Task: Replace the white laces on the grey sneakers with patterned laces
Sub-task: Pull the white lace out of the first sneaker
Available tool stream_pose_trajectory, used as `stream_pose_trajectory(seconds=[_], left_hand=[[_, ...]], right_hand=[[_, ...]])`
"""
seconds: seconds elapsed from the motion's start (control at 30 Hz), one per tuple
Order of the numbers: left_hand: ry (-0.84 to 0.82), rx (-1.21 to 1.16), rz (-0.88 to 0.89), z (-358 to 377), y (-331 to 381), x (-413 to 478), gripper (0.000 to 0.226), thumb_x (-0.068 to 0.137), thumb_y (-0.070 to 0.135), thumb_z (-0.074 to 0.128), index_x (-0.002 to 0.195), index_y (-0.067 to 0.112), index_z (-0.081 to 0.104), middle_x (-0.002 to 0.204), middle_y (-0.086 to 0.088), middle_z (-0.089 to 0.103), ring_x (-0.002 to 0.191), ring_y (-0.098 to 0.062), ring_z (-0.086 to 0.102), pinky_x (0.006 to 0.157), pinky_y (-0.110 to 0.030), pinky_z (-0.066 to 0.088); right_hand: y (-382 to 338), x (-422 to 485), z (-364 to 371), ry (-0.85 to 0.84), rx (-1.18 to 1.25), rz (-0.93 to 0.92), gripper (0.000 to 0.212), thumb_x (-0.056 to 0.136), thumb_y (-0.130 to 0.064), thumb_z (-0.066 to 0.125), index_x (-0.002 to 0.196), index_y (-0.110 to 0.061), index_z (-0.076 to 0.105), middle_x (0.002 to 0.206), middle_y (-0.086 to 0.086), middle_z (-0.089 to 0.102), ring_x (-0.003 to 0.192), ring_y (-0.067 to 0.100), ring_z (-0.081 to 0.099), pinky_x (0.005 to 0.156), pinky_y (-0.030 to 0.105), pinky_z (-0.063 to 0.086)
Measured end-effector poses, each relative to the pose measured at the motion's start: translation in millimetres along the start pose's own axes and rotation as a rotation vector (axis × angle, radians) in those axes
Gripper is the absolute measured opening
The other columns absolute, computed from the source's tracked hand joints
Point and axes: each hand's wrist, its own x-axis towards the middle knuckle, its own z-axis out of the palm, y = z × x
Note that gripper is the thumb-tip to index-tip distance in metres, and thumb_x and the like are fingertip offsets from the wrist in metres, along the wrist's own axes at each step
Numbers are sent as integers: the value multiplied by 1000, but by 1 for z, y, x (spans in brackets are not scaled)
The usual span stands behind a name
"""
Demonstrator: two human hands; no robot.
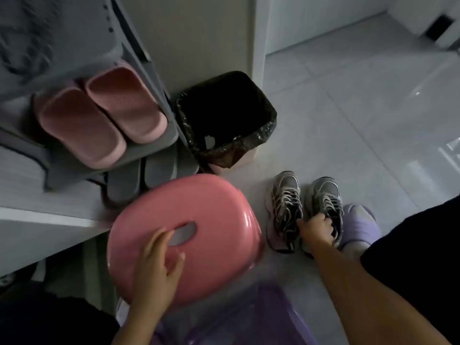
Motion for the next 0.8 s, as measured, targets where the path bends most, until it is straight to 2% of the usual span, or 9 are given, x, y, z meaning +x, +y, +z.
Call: stream_pose_trajectory(seconds=[0.1, 0.17, 0.23, 0.3, 0.47, 0.53, 0.6, 0.67, 0.8], left_hand=[[45, 5, -22, 6, -7, 3, 70, 71, 50, 44, 117, 1, 59, 129, -17, 53, 118, -31, 51, 93, -51, 46], [57, 26, 7, 9, -10, 4, 65, 71, 46, 45, 113, 0, 62, 128, -18, 53, 115, -23, 48, 93, -43, 45], [71, 50, 39, 11, -12, 2, 63, 71, 45, 46, 112, 1, 63, 128, -19, 53, 114, -19, 44, 95, -36, 37], [69, 43, 38, 10, -11, 1, 63, 70, 46, 46, 112, 3, 64, 130, -16, 51, 117, -19, 43, 97, -39, 39], [89, 135, 87, 8, -8, -2, 48, 70, 42, 46, 108, 15, 60, 129, -15, 53, 112, -21, 44, 84, -53, 46], [101, 136, 104, 7, -6, -3, 45, 70, 43, 45, 109, 22, 54, 132, -8, 47, 112, -21, 43, 82, -56, 46], [93, 113, 101, 6, -6, -3, 44, 70, 44, 44, 110, 26, 49, 133, -2, 40, 114, -20, 41, 85, -56, 45], [84, 123, 100, 5, -6, -3, 44, 70, 43, 44, 111, 26, 48, 134, -4, 41, 115, -21, 41, 86, -56, 44], [35, 99, 14, 5, -9, -3, 59, 70, 45, 44, 112, 8, 61, 135, -16, 49, 117, -19, 40, 90, -52, 42]], right_hand=[[9, 7, 7, 99, -193, 70, 67, 77, -46, 66, 129, -14, 38, 133, 24, 35, 123, 41, 37, 102, 47, 32], [15, 17, 13, 45, -181, 15, 57, 80, -43, 63, 126, -18, 41, 128, 25, 37, 116, 44, 43, 98, 47, 36], [17, 28, 17, -21, -156, -80, 38, 86, -27, 56, 119, -11, 45, 123, 26, 40, 106, 46, 50, 91, 45, 41], [14, 33, 20, 21, -216, -189, 26, 86, -12, 50, 109, -1, 48, 120, 27, 44, 104, 46, 51, 86, 45, 42], [2, 29, 33, 11, -214, -345, 23, 84, -3, 48, 106, 3, 50, 117, 26, 45, 105, 44, 49, 85, 46, 41], [-4, 29, 34, -2, -220, -415, 22, 83, -2, 48, 104, 5, 50, 116, 27, 46, 104, 44, 49, 84, 47, 40], [-15, 32, 33, -14, -232, -466, 24, 85, -2, 47, 107, 5, 50, 118, 27, 47, 107, 45, 48, 85, 48, 40], [-29, 36, 31, -48, -270, -465, 27, 88, -5, 43, 113, 2, 49, 123, 26, 45, 111, 45, 47, 90, 48, 39], [-48, 34, 31, -30, -437, -400, 28, 91, -20, 48, 118, -14, 52, 129, 18, 38, 121, 39, 38, 101, 46, 32]])
